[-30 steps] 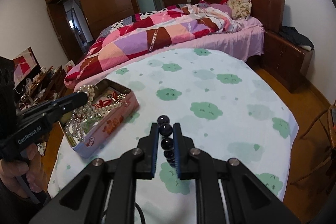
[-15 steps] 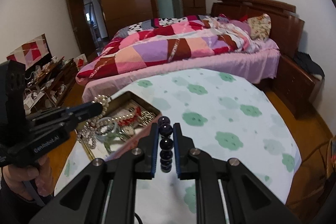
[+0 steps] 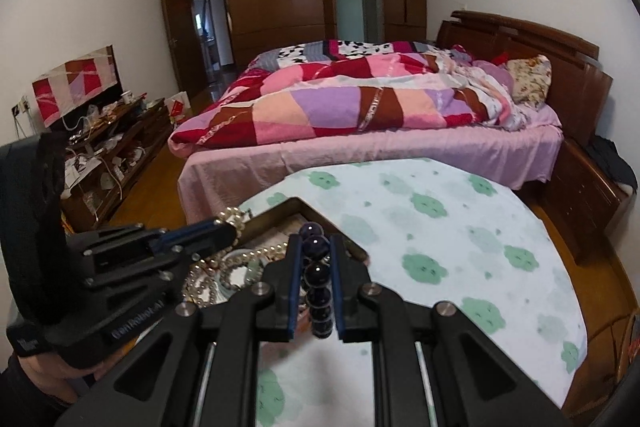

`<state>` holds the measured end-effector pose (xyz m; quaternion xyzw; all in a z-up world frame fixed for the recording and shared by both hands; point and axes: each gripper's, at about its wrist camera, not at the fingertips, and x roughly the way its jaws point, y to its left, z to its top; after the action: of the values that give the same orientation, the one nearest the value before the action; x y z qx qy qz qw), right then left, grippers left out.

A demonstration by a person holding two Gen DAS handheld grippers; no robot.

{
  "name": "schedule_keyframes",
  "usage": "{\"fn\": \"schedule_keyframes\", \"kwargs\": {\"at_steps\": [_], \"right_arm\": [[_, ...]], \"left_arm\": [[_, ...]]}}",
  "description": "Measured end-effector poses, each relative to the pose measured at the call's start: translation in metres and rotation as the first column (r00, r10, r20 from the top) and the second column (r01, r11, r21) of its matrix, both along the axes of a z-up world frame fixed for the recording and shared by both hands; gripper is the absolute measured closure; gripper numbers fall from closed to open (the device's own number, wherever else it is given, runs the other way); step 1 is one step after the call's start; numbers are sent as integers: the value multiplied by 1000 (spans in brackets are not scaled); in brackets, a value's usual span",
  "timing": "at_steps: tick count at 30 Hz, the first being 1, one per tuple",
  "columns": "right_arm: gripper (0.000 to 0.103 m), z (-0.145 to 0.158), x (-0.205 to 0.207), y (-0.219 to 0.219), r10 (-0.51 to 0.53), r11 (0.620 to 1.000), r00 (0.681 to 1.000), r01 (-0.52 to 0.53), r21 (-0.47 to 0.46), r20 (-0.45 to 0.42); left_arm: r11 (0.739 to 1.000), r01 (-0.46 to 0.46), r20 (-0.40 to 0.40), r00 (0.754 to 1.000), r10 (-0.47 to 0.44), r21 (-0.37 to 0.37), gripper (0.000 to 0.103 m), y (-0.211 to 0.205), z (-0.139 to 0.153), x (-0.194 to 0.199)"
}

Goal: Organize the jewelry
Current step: 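Carry the bead bracelet and pearl necklace over the tin box and open both grippers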

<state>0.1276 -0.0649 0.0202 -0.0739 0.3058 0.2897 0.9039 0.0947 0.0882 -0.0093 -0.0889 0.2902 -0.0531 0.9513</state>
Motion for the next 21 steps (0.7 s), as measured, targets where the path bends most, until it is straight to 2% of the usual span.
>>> {"fn": "schedule_keyframes", "kwargs": {"at_steps": [9,21], "right_arm": [[88,-17,3,38,51,998,999,-52,-47,-6],[88,-37,10,52,57,995,998,-60,-76,-40]], "left_arm": [[999,-48,-38,998,48,-20,97,23,-17,9],[998,-68,-92,994,66,-17,97,31,-41,21]]}}
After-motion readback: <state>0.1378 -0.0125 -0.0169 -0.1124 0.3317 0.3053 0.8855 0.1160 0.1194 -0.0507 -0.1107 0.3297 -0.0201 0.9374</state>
